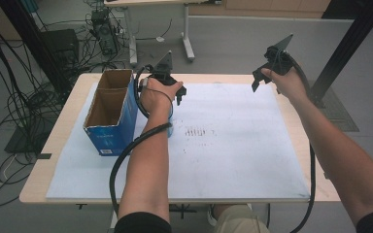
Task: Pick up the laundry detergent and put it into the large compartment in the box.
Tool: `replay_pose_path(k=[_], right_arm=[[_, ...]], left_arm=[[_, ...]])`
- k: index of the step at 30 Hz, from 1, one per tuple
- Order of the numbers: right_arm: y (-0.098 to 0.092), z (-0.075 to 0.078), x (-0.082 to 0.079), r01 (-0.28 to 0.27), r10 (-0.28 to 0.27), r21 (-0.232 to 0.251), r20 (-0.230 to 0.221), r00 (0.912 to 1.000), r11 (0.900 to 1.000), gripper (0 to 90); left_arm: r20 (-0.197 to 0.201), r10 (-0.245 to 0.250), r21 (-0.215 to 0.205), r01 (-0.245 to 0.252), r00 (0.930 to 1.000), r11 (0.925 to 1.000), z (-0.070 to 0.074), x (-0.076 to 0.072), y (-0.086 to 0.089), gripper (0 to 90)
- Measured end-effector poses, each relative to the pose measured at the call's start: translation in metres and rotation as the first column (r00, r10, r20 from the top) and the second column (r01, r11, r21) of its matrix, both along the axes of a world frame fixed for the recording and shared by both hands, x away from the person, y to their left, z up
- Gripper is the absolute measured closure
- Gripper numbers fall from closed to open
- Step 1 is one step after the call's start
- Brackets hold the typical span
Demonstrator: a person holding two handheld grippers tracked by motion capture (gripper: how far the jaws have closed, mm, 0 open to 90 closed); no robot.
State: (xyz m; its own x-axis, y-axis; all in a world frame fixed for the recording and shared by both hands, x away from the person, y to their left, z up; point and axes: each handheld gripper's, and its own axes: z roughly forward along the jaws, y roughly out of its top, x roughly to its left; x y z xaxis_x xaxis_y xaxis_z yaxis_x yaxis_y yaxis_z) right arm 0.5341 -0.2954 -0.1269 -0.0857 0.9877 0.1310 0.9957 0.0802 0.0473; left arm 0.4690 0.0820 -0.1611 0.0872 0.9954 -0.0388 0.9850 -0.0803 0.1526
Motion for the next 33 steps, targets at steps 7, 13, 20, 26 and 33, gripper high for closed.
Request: replay_pose_path(k=[7,13,20,26,33], right_arm=[[0.0003,-0.0001,0.0002,0.0,0.0,-0.001,0.0,1.0,1.0,6.8],[0.0006,0.0,-0.0001,-0.001,0.001,0.001,0.001,1.0,1.0,6.8],[0.0001,0.0002,-0.0003,-0.001,0.001,0.003,0.001,1.0,1.0,6.8],[-0.001,0.0005,-0.0001,-0.001,0.001,0.002,0.0,1.0,1.0,6.8],[-0.0008,0.0002,0.0002,-0.001,0.001,0.002,0.001,1.0,1.0,6.8]], left_arm=[[0.003,0.001,0.002,-0.001,1.0,1.0,-0.0001,-0.0006,-0.0003,5.0],[0.001,0.0,0.004,0.0,1.0,1.0,0.0001,-0.0006,-0.0001,5.0],[0.002,0.001,0.005,-0.001,1.0,1.0,0.0,-0.0007,-0.0006,5.0],[0.006,0.0,0.005,0.0,1.0,1.0,0.0003,-0.001,-0.0021,5.0],[0.008,0.001,0.005,-0.001,1.0,1.0,0.0005,-0.0011,-0.0021,5.0]])
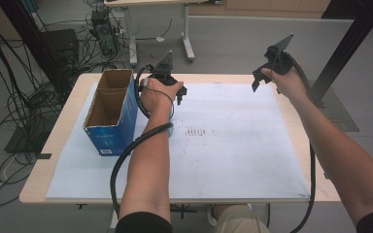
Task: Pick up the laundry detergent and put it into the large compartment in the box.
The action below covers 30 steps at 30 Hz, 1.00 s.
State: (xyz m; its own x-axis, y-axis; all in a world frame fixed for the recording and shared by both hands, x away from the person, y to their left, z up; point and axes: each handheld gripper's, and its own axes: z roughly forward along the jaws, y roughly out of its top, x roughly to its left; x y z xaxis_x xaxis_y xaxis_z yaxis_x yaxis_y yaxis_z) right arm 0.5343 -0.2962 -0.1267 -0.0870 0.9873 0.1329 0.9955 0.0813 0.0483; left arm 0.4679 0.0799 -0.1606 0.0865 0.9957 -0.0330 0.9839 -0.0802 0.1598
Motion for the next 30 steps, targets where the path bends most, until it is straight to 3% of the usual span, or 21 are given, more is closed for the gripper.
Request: replay_pose_path(k=[30], right_arm=[[0.0005,0.0001,0.0002,0.0,0.0,0.001,-0.002,1.0,1.0,6.8]], left_arm=[[0.0,-0.002,0.001,0.002,1.0,1.0,-0.0007,-0.0004,-0.0002,5.0]])
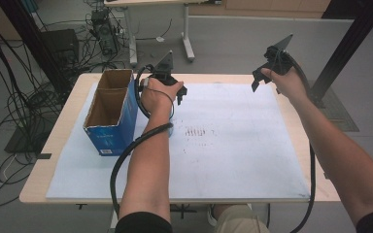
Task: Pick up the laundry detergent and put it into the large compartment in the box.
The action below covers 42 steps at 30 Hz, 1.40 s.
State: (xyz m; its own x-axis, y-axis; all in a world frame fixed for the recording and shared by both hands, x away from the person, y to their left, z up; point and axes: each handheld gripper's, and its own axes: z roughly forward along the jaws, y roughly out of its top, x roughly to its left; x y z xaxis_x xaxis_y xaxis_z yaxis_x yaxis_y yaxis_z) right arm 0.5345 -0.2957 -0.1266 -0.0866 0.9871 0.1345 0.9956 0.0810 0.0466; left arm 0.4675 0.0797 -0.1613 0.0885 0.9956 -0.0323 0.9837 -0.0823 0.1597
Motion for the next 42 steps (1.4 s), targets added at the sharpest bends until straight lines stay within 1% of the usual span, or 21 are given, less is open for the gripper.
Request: replay_pose_path(k=[42], right_arm=[[0.0008,0.0001,-0.0005,0.0,0.0,0.001,0.001,1.0,1.0,6.8]], left_arm=[[0.006,0.002,0.001,-0.002,1.0,1.0,-0.0022,-0.0023,0.0007,5.3]])
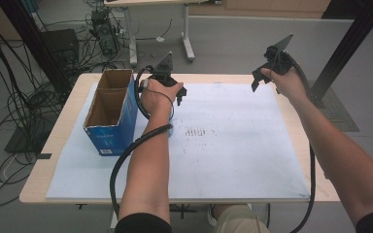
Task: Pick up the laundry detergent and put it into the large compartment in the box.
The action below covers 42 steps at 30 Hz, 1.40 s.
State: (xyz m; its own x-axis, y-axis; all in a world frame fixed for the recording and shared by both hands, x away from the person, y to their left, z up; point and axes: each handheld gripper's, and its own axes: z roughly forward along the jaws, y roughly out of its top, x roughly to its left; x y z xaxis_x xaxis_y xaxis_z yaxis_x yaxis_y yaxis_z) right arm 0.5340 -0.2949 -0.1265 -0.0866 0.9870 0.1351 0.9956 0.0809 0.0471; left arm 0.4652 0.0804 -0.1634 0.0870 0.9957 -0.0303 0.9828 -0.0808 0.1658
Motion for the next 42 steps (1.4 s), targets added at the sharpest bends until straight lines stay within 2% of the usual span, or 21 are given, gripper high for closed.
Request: replay_pose_path(k=[32,33,40,42], right_arm=[[0.0009,-0.0005,0.0006,0.001,-0.001,-0.002,-0.001,1.0,1.0,6.8],[0.001,-0.0005,0.0003,-0.001,0.001,-0.002,0.001,1.0,1.0,6.8],[0.0001,0.0002,0.0,0.0,0.0,-0.002,0.001,1.0,1.0,6.8],[-0.0002,0.0003,-0.0002,0.0,0.0,-0.002,0.002,1.0,1.0,6.8]], left_arm=[[0.009,-0.006,0.014,0.005,0.9999,0.9999,-0.0017,-0.0016,-0.0034,8.1],[0.02,-0.004,0.018,0.004,0.9998,0.9998,-0.0012,-0.0033,-0.0041,8.7],[0.021,-0.005,0.023,0.005,0.9998,0.9997,-0.0014,-0.0044,-0.0054,13.8],[0.022,-0.011,0.024,0.01,0.9997,0.9997,-0.0021,-0.005,-0.0058,18.3]])
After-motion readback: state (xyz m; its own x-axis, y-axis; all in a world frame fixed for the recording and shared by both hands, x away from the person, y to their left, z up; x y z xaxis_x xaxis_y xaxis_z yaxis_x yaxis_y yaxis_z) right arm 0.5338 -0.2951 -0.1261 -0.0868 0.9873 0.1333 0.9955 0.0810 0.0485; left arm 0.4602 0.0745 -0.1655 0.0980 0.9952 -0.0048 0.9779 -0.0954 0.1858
